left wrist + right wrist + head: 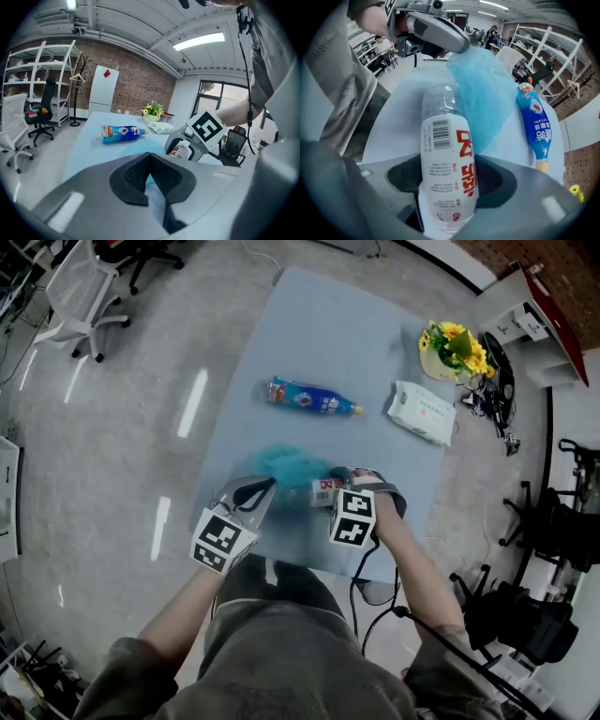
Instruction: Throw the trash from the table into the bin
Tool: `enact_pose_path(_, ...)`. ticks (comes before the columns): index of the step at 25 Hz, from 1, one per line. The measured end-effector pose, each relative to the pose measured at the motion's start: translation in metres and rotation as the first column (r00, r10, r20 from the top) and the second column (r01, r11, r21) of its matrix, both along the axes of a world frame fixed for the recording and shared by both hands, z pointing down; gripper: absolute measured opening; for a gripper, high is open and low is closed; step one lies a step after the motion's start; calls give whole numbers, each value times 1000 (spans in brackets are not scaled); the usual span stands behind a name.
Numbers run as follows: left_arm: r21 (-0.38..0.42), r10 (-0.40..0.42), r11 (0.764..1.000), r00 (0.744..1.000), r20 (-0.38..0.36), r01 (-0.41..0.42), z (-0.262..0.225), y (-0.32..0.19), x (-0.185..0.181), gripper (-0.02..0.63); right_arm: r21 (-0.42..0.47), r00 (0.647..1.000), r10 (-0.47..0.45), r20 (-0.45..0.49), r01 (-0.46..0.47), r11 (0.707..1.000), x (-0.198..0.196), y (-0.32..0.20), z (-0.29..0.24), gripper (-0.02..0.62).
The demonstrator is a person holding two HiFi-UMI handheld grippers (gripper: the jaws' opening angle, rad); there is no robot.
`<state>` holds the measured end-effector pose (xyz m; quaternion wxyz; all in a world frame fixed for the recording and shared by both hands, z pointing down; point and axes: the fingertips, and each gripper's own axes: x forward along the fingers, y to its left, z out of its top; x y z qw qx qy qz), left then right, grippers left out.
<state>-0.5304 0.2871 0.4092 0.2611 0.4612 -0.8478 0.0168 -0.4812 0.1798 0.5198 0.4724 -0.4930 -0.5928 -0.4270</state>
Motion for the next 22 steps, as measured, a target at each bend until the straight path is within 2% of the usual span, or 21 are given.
enact_pose_path(9,7,-3,1000,1000,-5,3,-8,2,4,0,-20,997,62,37,-62,998,6,-8,-13,321)
enact_pose_path(14,27,-7,1000,1000,22,7,-28,0,4,0,-110,984,169,59,-162,981,-1,-11,-46,321)
enact_pose_path(18,40,1,999,998,69,-4,-54,-4,-1,0,-179,949,287,129,-262,948,-15,-18,-85,321)
enact_pose_path(22,55,-15,998,994,110,9,-83,-5,-11,0,-284,874,442,203,-379,881,-31,-30,-128,321)
